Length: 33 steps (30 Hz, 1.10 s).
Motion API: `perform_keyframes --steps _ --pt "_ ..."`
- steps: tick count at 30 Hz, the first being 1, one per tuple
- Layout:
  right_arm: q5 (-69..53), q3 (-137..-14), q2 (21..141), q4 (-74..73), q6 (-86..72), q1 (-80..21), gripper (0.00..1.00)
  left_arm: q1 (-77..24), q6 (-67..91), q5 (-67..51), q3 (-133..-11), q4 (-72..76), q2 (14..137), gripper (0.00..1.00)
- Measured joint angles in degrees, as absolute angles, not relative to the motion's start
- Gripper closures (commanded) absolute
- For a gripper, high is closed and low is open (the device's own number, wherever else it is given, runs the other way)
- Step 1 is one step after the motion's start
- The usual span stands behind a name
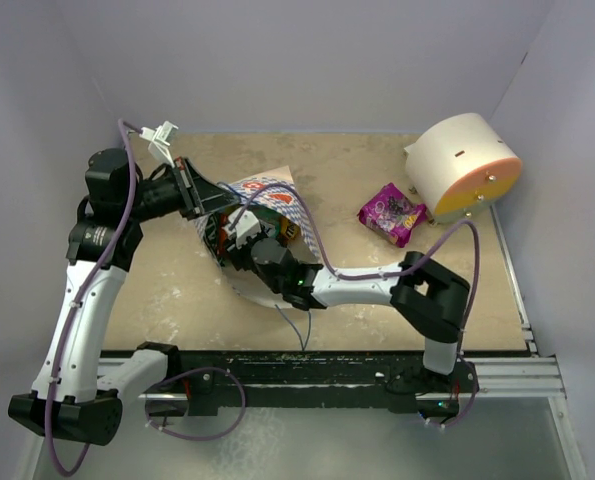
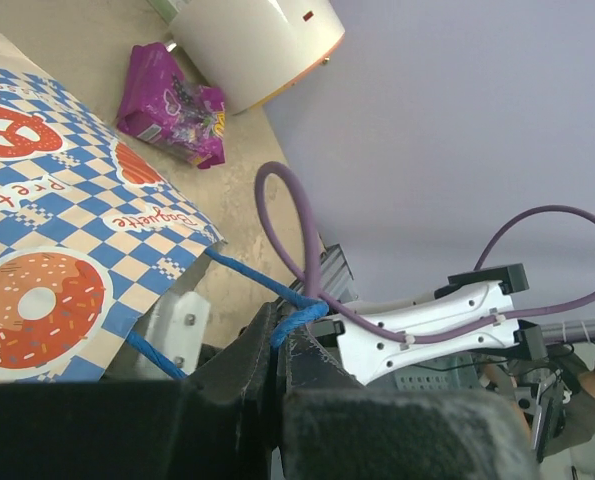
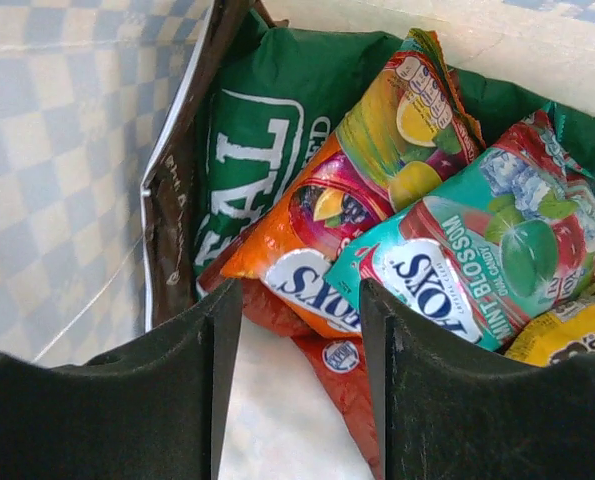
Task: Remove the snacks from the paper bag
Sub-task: Take out the snack from the paper bag.
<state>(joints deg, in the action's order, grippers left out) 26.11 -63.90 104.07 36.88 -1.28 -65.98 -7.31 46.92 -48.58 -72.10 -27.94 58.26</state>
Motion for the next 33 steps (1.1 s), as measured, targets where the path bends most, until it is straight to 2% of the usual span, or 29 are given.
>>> perform_keyframes --steps 7,10,13,16,21,22,26,33 --pt "29.6 -70.3 112.4 41.4 -5.5 -66.0 0.32 -7.3 45.9 -48.5 -74.1 -30.1 59.4 1.0" --pt "31.9 -73.6 115.9 42.6 -7.2 -66.0 0.33 -7.3 45.8 -48.5 -74.2 -31.2 59.4 1.0" --pt "35.3 -76.6 119.1 42.7 -8.1 -66.0 0.45 -7.3 45.4 -48.4 -75.0 -32.5 59.9 1.0" --pt "38.4 -79.1 122.0 42.3 -8.5 -65.9 0.7 -7.3 44.5 -47.9 -76.0 -34.2 60.2 1.0" --pt "40.6 -79.4 122.6 41.7 -8.6 -65.7 0.97 -7.3 43.7 -46.9 -76.4 -36.0 60.2 1.0" --pt "40.8 -79.4 122.5 41.5 -8.4 -65.7 1.0 -7.3 43.7 -46.7 -76.4 -36.2 60.2 1.0" --pt "39.8 -78.1 120.4 40.1 -8.0 -65.5 1.0 -7.3 43.7 -46.1 -76.4 -36.3 60.1 1.0" --pt "33.1 -69.7 108.9 37.8 -9.5 -65.4 1.0 -7.3 43.9 -44.7 -76.4 -36.1 60.0 1.0"
